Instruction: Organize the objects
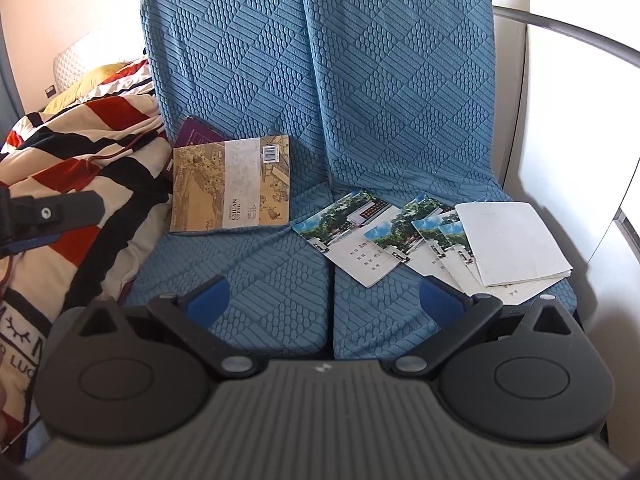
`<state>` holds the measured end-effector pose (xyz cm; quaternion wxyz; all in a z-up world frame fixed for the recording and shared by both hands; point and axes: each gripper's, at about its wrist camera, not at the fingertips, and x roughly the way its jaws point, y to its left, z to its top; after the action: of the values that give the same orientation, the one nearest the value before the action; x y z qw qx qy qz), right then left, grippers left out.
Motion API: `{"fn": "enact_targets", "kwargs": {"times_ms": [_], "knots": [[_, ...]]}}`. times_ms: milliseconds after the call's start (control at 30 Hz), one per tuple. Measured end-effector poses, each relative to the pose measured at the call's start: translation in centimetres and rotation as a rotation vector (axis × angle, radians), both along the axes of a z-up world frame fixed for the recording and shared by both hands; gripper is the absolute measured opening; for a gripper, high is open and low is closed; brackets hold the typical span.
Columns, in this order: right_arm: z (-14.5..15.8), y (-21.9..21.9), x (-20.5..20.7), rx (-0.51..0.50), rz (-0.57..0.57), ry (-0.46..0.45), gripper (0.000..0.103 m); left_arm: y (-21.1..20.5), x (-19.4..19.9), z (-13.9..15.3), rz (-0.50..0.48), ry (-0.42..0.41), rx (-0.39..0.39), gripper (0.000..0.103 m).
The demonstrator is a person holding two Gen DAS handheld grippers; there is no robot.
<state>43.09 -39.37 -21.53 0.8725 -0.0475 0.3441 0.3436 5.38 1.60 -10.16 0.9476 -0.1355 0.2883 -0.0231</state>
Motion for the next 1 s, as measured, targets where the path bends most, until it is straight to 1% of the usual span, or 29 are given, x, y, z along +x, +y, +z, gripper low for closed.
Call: {"fn": "enact_targets", "kwargs": {"times_ms": [200,367,567,667,1000], "knots": [[-1.0,1.2,0.5,-0.017,0.003,0.023,0.103,0.8,1.2,-0.7,0.008,0.014,0.000,0.103],[-1.4,1.8,0.9,-0.013,-0.010,0.025,0.103,1.7,2.2,-1.5,0.010,0.030,-0.026,0.103],[-2.1,2.8,1.4,-0.020,0.012,0.040,0.103,2.1,3.3,-2.2,0.015,0.031,0.010,0.103],[-2.2,3.5,1.6,-0.020,0.023,0.045,0.103,2.4,3.7,-2.5,0.017,0.032,0.008,0.103],[-3.5,5.0,2.3,-0.033,0.068,0.018,0.103,2.8,5.0,-4.7,0.054,0.036,0.032,0.103]]}}
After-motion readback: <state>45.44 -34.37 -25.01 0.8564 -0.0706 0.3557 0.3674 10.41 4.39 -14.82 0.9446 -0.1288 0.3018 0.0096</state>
